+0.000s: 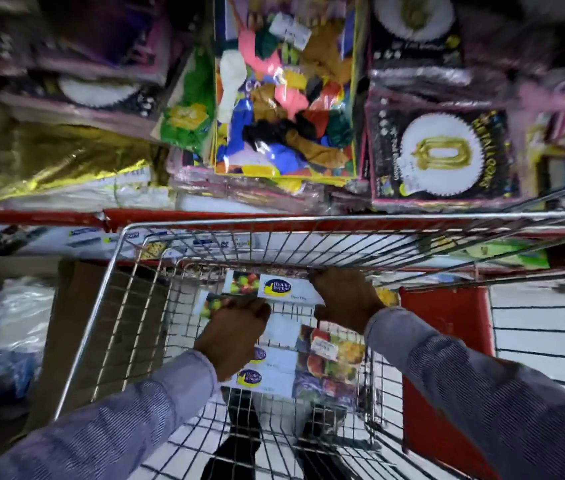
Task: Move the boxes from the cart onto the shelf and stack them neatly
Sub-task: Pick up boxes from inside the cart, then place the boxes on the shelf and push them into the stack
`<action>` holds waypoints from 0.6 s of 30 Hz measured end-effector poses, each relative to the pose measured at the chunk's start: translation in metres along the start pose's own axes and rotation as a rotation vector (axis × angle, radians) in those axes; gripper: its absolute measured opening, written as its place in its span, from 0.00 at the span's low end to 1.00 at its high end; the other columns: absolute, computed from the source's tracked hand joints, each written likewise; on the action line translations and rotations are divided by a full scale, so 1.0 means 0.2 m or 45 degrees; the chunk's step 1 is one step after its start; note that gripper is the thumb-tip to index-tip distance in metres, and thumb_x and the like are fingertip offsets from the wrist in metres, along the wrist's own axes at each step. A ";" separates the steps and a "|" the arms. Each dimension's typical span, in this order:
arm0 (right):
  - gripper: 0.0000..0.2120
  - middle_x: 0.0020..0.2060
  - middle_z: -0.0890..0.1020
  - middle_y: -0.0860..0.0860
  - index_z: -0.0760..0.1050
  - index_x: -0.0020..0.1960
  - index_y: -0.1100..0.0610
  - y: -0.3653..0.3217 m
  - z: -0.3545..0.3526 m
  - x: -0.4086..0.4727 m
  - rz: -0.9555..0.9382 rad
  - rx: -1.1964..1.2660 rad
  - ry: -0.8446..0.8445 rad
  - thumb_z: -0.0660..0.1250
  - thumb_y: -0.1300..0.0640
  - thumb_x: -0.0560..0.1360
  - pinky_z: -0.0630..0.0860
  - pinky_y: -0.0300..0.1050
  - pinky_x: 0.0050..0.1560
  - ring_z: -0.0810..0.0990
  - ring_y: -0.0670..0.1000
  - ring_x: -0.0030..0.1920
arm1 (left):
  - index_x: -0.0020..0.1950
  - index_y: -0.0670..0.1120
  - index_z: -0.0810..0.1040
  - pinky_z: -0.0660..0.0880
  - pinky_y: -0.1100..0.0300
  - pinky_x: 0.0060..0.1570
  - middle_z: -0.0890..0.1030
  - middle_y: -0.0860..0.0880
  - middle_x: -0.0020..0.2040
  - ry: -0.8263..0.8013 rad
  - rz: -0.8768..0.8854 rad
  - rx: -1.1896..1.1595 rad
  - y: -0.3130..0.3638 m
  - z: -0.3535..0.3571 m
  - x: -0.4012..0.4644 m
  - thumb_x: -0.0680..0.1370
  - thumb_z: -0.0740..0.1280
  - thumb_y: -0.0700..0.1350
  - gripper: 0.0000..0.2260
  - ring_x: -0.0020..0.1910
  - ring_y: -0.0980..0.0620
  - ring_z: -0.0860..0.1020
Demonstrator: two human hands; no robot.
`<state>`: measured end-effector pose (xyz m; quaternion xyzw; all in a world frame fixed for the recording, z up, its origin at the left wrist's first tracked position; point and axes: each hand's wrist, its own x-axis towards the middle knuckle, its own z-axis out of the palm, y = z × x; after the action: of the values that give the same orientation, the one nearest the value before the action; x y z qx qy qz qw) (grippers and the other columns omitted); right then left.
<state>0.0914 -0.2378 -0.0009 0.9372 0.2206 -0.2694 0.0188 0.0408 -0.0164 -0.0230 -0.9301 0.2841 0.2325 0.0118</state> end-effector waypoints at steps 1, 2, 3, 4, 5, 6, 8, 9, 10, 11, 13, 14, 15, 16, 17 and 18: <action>0.23 0.60 0.80 0.56 0.73 0.64 0.54 0.00 -0.08 -0.05 -0.009 0.004 0.021 0.67 0.46 0.73 0.74 0.51 0.60 0.78 0.59 0.61 | 0.67 0.40 0.72 0.79 0.47 0.51 0.78 0.42 0.64 0.069 0.014 -0.026 0.00 -0.08 -0.06 0.67 0.68 0.35 0.27 0.63 0.39 0.75; 0.22 0.59 0.81 0.55 0.74 0.63 0.54 -0.01 -0.17 -0.11 -0.021 0.000 0.046 0.68 0.45 0.72 0.76 0.51 0.59 0.79 0.59 0.60 | 0.64 0.41 0.75 0.80 0.49 0.46 0.80 0.43 0.61 0.133 0.026 -0.032 0.00 -0.18 -0.11 0.63 0.71 0.36 0.28 0.60 0.39 0.78; 0.23 0.58 0.81 0.55 0.74 0.62 0.53 -0.01 -0.27 -0.16 -0.036 -0.002 0.062 0.68 0.44 0.71 0.77 0.52 0.58 0.80 0.59 0.59 | 0.60 0.41 0.78 0.81 0.51 0.40 0.82 0.44 0.56 0.170 0.033 -0.039 0.00 -0.28 -0.17 0.59 0.73 0.37 0.28 0.55 0.40 0.80; 0.23 0.57 0.82 0.54 0.75 0.61 0.52 -0.03 -0.35 -0.21 -0.053 -0.007 0.092 0.69 0.43 0.71 0.77 0.51 0.57 0.80 0.59 0.59 | 0.57 0.42 0.80 0.80 0.53 0.33 0.83 0.46 0.52 0.193 0.037 -0.036 0.00 -0.37 -0.22 0.55 0.74 0.37 0.29 0.50 0.41 0.82; 0.22 0.55 0.83 0.54 0.76 0.60 0.51 -0.04 -0.47 -0.28 -0.072 -0.023 0.164 0.69 0.42 0.70 0.76 0.50 0.55 0.80 0.58 0.58 | 0.54 0.44 0.81 0.78 0.56 0.28 0.84 0.47 0.49 0.234 0.040 -0.017 0.01 -0.49 -0.28 0.52 0.74 0.38 0.29 0.46 0.43 0.83; 0.21 0.53 0.84 0.53 0.77 0.58 0.50 -0.05 -0.56 -0.34 -0.090 -0.046 0.227 0.68 0.40 0.70 0.76 0.49 0.53 0.81 0.57 0.57 | 0.52 0.45 0.81 0.77 0.57 0.26 0.84 0.49 0.48 0.282 0.040 -0.002 0.02 -0.58 -0.33 0.51 0.74 0.40 0.29 0.45 0.45 0.83; 0.22 0.52 0.85 0.51 0.78 0.56 0.50 -0.06 -0.77 -0.44 -0.100 -0.096 0.312 0.68 0.37 0.69 0.77 0.48 0.52 0.81 0.56 0.56 | 0.54 0.47 0.81 0.79 0.57 0.28 0.84 0.51 0.50 0.379 0.039 0.017 0.02 -0.76 -0.41 0.52 0.74 0.45 0.29 0.47 0.47 0.83; 0.23 0.52 0.84 0.52 0.78 0.57 0.50 -0.07 -0.87 -0.49 -0.093 -0.110 0.340 0.68 0.37 0.69 0.77 0.49 0.52 0.81 0.57 0.56 | 0.56 0.49 0.81 0.80 0.57 0.30 0.84 0.52 0.52 0.434 0.040 0.021 0.02 -0.85 -0.45 0.54 0.73 0.48 0.29 0.48 0.48 0.83; 0.23 0.52 0.84 0.52 0.78 0.57 0.50 -0.08 -0.99 -0.55 -0.089 -0.117 0.375 0.69 0.37 0.68 0.77 0.49 0.52 0.81 0.57 0.55 | 0.57 0.50 0.80 0.81 0.58 0.33 0.84 0.52 0.53 0.490 0.038 0.025 0.02 -0.95 -0.50 0.55 0.72 0.50 0.30 0.50 0.49 0.83; 0.23 0.52 0.84 0.53 0.78 0.57 0.50 -0.08 -1.08 -0.60 -0.080 -0.121 0.394 0.69 0.38 0.68 0.76 0.48 0.51 0.81 0.57 0.55 | 0.58 0.51 0.80 0.81 0.58 0.34 0.84 0.53 0.53 0.521 0.027 0.027 0.02 -1.02 -0.54 0.54 0.72 0.53 0.31 0.50 0.49 0.83; 0.23 0.49 0.84 0.53 0.79 0.55 0.51 -0.09 -1.30 -0.71 -0.062 -0.137 0.501 0.70 0.38 0.67 0.76 0.47 0.46 0.82 0.57 0.52 | 0.58 0.53 0.79 0.81 0.59 0.34 0.84 0.55 0.53 0.599 0.022 0.057 0.04 -1.22 -0.61 0.54 0.71 0.54 0.32 0.49 0.51 0.84; 0.23 0.48 0.85 0.53 0.79 0.54 0.52 -0.10 -1.38 -0.75 -0.057 -0.152 0.543 0.71 0.37 0.67 0.75 0.47 0.44 0.83 0.58 0.50 | 0.58 0.54 0.80 0.81 0.59 0.33 0.85 0.55 0.52 0.639 0.018 0.069 0.04 -1.29 -0.64 0.53 0.71 0.54 0.32 0.47 0.51 0.84; 0.24 0.47 0.85 0.53 0.79 0.54 0.52 -0.10 -1.48 -0.82 -0.049 -0.179 0.582 0.71 0.37 0.66 0.76 0.47 0.44 0.83 0.58 0.50 | 0.57 0.54 0.80 0.80 0.59 0.31 0.85 0.56 0.51 0.678 0.013 0.091 0.06 -1.40 -0.67 0.53 0.72 0.54 0.32 0.45 0.51 0.84; 0.25 0.48 0.85 0.53 0.79 0.55 0.51 -0.11 -1.55 -0.87 -0.045 -0.195 0.616 0.72 0.37 0.65 0.77 0.48 0.46 0.83 0.57 0.50 | 0.56 0.55 0.81 0.80 0.60 0.29 0.85 0.56 0.50 0.716 0.000 0.116 0.08 -1.48 -0.71 0.52 0.72 0.54 0.31 0.44 0.52 0.85; 0.26 0.48 0.86 0.52 0.79 0.56 0.50 -0.11 -1.65 -0.93 -0.033 -0.216 0.666 0.72 0.37 0.64 0.78 0.48 0.47 0.83 0.57 0.50 | 0.54 0.55 0.82 0.80 0.60 0.28 0.86 0.57 0.49 0.766 -0.015 0.150 0.09 -1.58 -0.75 0.52 0.72 0.54 0.30 0.44 0.52 0.85; 0.26 0.48 0.86 0.52 0.79 0.57 0.49 -0.11 -1.71 -0.98 -0.035 -0.225 0.707 0.73 0.36 0.64 0.78 0.49 0.48 0.83 0.57 0.51 | 0.54 0.55 0.82 0.81 0.58 0.30 0.86 0.56 0.50 0.786 -0.023 0.161 0.10 -1.65 -0.77 0.53 0.73 0.54 0.29 0.45 0.51 0.85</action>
<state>0.1040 -0.2435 0.3940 0.9667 0.2527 0.0174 0.0355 0.0585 -0.0041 0.3414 -0.9566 0.2800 -0.0790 -0.0151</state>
